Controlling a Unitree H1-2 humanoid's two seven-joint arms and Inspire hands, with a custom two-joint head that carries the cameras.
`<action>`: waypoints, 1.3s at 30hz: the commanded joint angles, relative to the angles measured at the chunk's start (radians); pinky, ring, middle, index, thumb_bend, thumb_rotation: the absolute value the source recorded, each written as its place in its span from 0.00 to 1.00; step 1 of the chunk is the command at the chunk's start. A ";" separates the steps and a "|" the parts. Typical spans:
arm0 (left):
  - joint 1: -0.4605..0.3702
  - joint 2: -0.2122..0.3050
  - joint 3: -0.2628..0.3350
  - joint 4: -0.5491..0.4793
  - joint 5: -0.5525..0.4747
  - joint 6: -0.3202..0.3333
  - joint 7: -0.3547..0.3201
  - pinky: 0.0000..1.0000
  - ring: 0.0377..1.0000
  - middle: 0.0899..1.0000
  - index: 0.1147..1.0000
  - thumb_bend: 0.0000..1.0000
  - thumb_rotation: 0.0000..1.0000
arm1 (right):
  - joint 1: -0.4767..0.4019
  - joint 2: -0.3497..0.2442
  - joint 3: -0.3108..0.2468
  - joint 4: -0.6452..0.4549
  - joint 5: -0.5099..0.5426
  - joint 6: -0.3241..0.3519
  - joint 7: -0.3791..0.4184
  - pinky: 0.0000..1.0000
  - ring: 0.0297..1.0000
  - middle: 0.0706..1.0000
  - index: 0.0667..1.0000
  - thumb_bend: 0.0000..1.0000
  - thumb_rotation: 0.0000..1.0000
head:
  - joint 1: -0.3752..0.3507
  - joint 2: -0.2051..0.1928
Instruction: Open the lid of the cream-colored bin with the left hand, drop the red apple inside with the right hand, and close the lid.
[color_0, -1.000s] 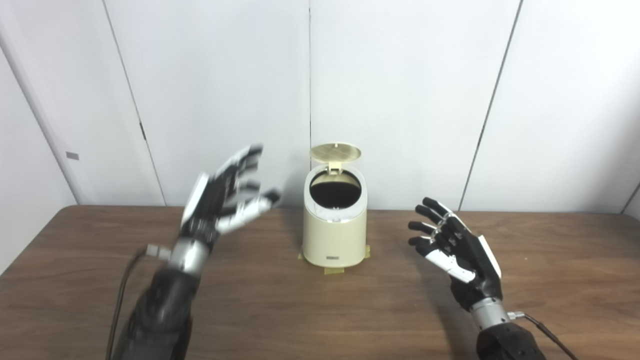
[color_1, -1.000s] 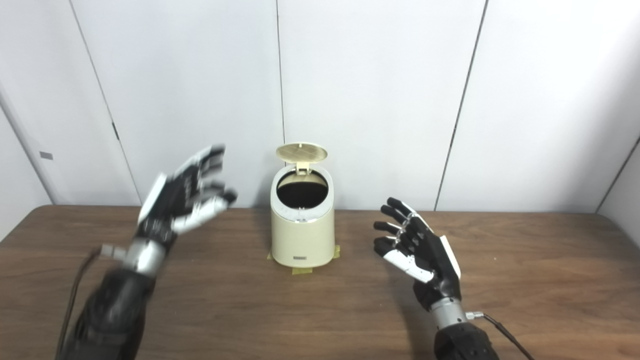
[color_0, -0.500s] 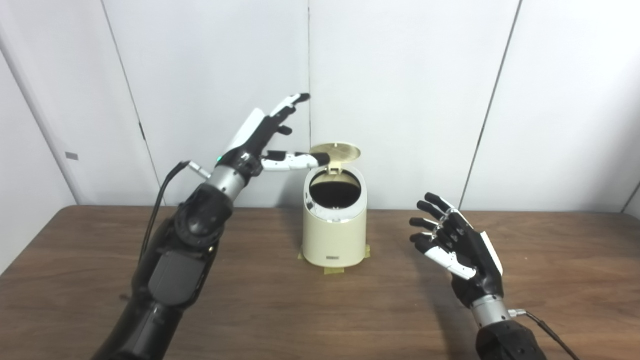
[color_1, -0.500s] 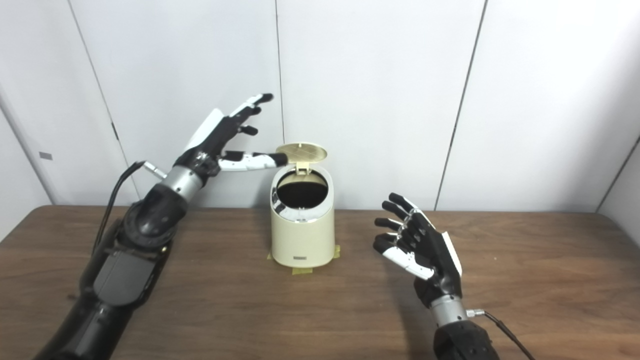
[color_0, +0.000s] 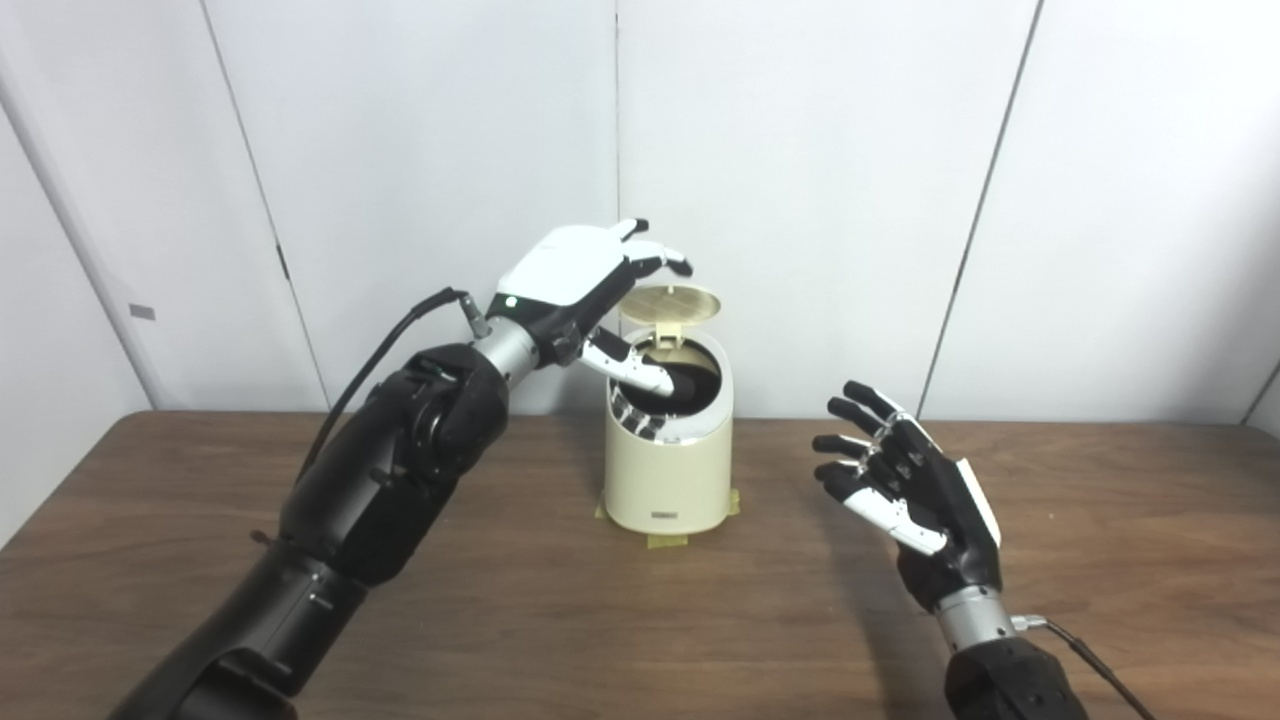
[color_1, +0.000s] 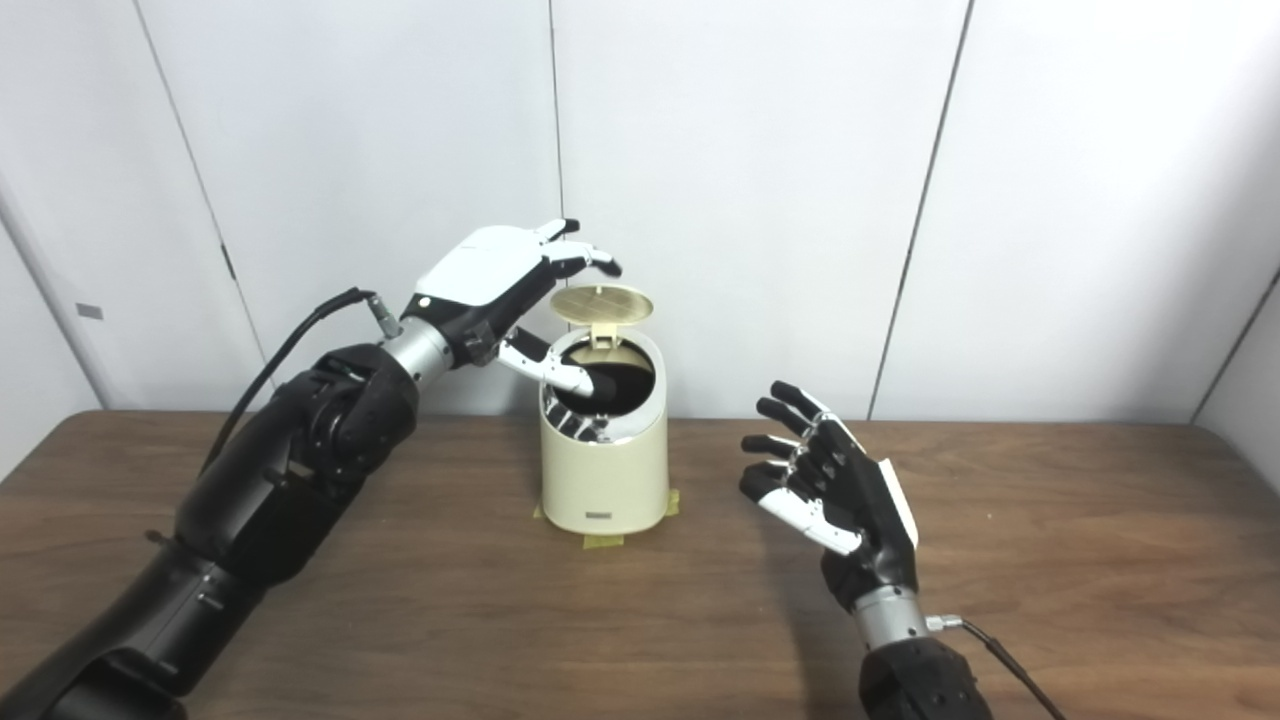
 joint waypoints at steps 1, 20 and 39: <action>-0.047 0.021 0.009 -0.041 0.011 -0.018 -0.001 0.99 1.00 0.80 0.76 1.00 0.57 | -0.034 0.003 0.003 -0.036 -0.009 -0.017 -0.008 0.55 0.65 0.78 0.78 0.88 0.29 | 0.001 0.003; 0.010 0.048 0.036 -0.184 0.036 -0.002 -0.149 1.00 0.99 0.77 0.74 0.97 0.51 | -0.033 0.014 0.023 -0.063 -0.048 0.012 -0.047 0.55 0.63 0.77 0.76 0.91 0.34 | -0.008 0.017; 0.098 0.040 0.034 -0.130 0.044 -0.047 -0.128 1.00 0.95 0.76 0.74 0.97 0.50 | -0.034 0.023 0.023 -0.081 -0.059 0.019 -0.055 0.53 0.61 0.76 0.76 0.91 0.33 | -0.022 0.033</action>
